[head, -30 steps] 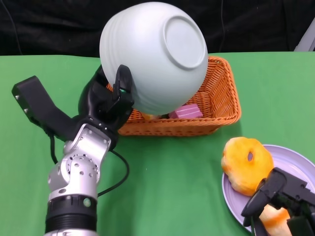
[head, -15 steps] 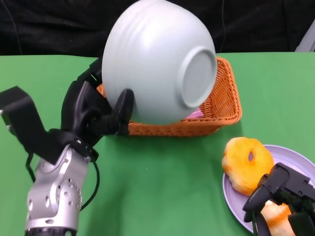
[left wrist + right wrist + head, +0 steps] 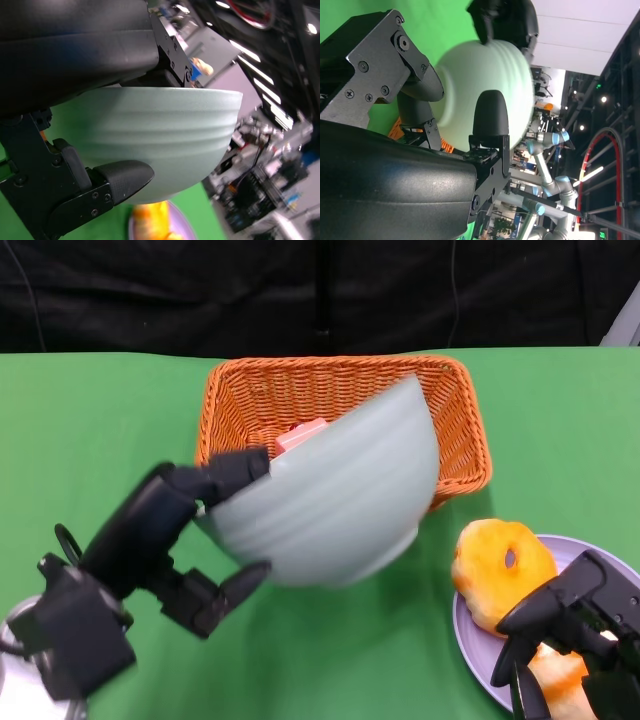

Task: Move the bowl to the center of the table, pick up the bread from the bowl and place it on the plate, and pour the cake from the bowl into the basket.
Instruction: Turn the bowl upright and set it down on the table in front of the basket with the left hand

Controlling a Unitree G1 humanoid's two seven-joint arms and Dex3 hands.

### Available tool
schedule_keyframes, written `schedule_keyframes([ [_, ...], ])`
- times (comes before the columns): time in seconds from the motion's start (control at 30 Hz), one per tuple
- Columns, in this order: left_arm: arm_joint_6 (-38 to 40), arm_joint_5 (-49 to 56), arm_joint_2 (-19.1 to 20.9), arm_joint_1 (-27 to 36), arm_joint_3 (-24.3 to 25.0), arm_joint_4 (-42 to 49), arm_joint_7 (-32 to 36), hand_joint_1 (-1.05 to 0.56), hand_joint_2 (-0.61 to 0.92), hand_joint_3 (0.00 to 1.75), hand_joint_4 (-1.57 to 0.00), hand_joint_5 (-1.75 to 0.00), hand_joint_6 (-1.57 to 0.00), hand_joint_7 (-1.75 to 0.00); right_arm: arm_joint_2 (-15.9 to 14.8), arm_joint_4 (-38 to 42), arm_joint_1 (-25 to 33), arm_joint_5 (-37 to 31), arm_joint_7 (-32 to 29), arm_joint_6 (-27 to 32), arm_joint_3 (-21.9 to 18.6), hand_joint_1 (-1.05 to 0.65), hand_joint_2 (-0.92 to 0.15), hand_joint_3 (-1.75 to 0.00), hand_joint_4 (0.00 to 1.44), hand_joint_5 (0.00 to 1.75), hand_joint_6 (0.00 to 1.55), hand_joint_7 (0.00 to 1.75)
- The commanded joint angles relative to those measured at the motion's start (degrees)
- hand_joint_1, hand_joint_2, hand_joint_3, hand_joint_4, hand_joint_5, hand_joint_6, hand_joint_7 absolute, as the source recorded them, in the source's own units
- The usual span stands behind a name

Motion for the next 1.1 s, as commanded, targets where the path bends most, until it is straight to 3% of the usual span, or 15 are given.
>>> schedule_keyframes([
  [0.03,-8.06,4.29,4.1,-0.11,-0.89,1.81,1.33,-0.03,0.2,1.71,-1.02,-1.75,-0.87,-1.74,-0.24,-0.68,0.52,0.65,-0.31,0.52,-0.35,0.1,-0.33,-1.54,0.54,1.75,0.26,1.63],
  [0.1,-9.69,5.14,4.78,-0.32,-1.28,2.75,2.14,-0.04,0.19,1.7,-1.02,-1.75,-0.86,-1.75,-0.26,-0.7,0.54,0.77,-0.27,0.59,-0.37,0.11,-0.33,-1.54,0.53,1.75,0.25,1.63],
  [0.2,-20.27,17.74,7.6,-1.62,-0.67,7.06,8.22,-0.08,0.19,1.58,-1.01,-1.75,-0.82,-1.75,-0.45,-0.82,0.52,0.15,-0.25,0.64,-0.42,0.1,-0.33,-1.52,0.54,1.75,0.26,1.64],
  [0.33,-26.45,29.94,9.33,-2.64,-0.5,9.67,16.55,-0.07,0.22,1.47,-1.01,-1.75,-0.79,-1.75,-0.62,-1.25,0.68,0.08,-0.16,0.95,-0.38,0.1,-0.33,-1.51,0.54,1.75,0.27,1.63],
  [0.43,-29.16,39.45,10.79,-3.22,-1.05,10.59,23.82,-0.09,0.3,1.21,-0.99,-1.75,-0.74,-1.75,-0.87,-1.69,0.77,0.11,0.07,1.44,-0.3,0.1,-0.33,-1.5,0.53,1.75,0.28,1.62],
  [0.47,-28.9,44.05,11.25,-3.13,-1.5,10.14,27.75,-0.09,0.31,1.19,-0.98,-1.75,-0.73,-1.75,-1.13,-2.11,0.74,0.35,0.42,1.93,-0.09,0.1,-0.33,-1.5,0.53,1.75,0.28,1.62],
  [0.63,-23.88,62.25,15.29,-3.54,-7.87,9.04,44.74,-0.18,0.59,0.56,-0.93,-1.75,-0.71,-1.75,-1.91,-4.53,0.41,0.56,1.6,4.81,1.27,0.02,-0.37,-1.39,0.53,1.73,0.29,1.62],
  [0.7,-21.33,65.93,17.06,-4.14,-10.95,9.17,49.33,-0.24,0.7,0.29,-0.92,-1.75,-0.79,-1.55,-2.05,-5.07,0.18,0.84,1.85,5.57,1.59,0.02,-0.36,-1.39,0.54,1.73,0.3,1.62],
  [0.87,-17.02,67.43,20.12,-5.33,-16.56,9.62,55.42,-0.26,0.75,0.19,-0.92,-1.75,-0.82,-1.5,-2.05,-5.59,0.13,0.88,1.93,6.36,1.69,0.01,-0.36,-1.41,0.54,1.73,0.3,1.62],
  [0.93,-15.47,67.44,21.16,-5.67,-18.37,9.58,56.48,-0.29,0.77,0.12,-0.91,-1.75,-0.85,-1.4,-2.05,-5.84,0.11,0.84,1.92,6.71,1.81,0.01,-0.35,-1.41,0.54,1.73,0.3,1.62],
  [0.97,-14.11,62.44,21.47,-4.27,-19.18,9.25,48.65,-0.29,0.78,0.11,-0.91,-1.75,-0.86,-1.39,-1.65,-6.65,-0.4,0.56,1.73,7.63,2.76,0.01,-0.35,-1.41,0.54,1.73,0.31,1.62],
  [1.0,-12.99,58.3,21.77,-3.22,-19.89,8.86,42.54,-0.26,0.81,0.08,-0.87,-1.41,-0.81,-0.98,-1.36,-7.26,-0.78,0.37,1.56,8.34,3.48,0.01,-0.35,-1.43,0.55,1.73,0.32,1.63],
  [1.03,-12.07,55.1,22.04,-2.46,-20.41,8.38,37.95,-0.24,0.85,0.04,-0.88,-1.11,-0.89,-0.52,-1.19,-7.72,-1.05,0.23,1.42,8.89,3.97,0.0,-0.35,-1.44,0.55,1.74,0.32,1.64],
  [1.07,-10.73,51.36,22.51,-1.43,-20.8,7.19,32.73,-0.24,0.87,0.02,-0.89,-1.01,-0.94,-0.33,-1.09,-7.76,-1.5,0.14,1.31,9.13,4.22,0.0,-0.35,-1.45,0.55,1.74,0.32,1.65],
  [1.1,-9.61,48.88,22.91,-0.74,-21.01,6.03,29.51,-0.26,0.89,0.02,-0.85,-0.81,-0.88,-0.17,-1.1,-7.64,-1.81,0.12,1.24,9.22,4.23,-0.01,-0.35,-1.45,0.55,1.74,0.32,1.65],
])
